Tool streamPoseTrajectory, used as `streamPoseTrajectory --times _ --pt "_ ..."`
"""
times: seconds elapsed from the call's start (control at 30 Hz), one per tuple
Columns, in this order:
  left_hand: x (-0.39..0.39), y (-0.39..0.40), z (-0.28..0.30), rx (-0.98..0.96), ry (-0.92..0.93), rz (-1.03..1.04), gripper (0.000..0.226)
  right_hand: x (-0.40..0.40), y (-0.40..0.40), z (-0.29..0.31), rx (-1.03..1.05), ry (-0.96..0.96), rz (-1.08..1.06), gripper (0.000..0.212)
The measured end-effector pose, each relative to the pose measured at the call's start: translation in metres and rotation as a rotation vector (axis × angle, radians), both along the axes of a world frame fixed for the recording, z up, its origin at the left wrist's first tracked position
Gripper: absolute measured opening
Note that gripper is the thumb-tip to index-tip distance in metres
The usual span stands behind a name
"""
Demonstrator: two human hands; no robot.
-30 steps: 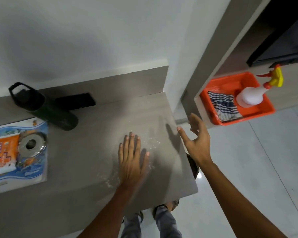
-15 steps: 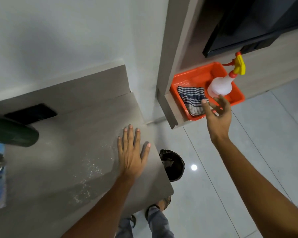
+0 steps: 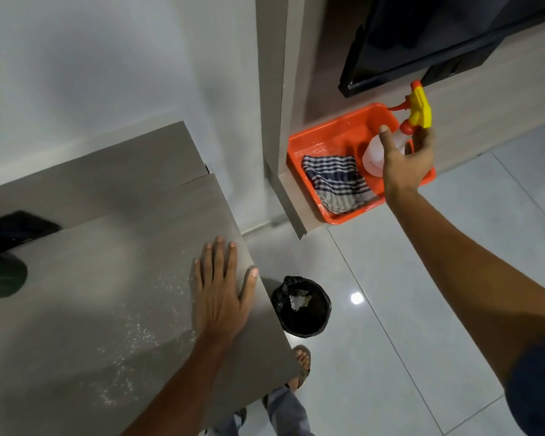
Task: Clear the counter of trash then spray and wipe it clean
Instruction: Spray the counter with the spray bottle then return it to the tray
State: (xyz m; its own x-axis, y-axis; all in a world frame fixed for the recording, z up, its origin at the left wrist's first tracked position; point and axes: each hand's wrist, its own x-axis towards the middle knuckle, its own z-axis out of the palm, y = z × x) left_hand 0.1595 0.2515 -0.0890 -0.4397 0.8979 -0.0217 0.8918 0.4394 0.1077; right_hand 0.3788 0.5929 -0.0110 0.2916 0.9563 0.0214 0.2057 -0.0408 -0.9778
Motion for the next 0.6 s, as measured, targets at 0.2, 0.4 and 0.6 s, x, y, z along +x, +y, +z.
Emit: streamPoseTrajectory --times 0.2,0.4,0.6 --pt "0.002 0.002 0.006 -0.024 -0.019 0.002 0.077 0.0 0.032 0.003 -0.013 0.044 -0.041 0.034" --pt "0.003 0.003 0.007 0.03 -0.06 0.0 0.076 0.001 0.053 0.015 -0.051 0.021 0.099 0.051" --pt "0.001 0.002 -0.001 0.074 -0.012 0.006 0.075 -0.002 0.058 0.016 -0.108 0.025 0.133 0.022"
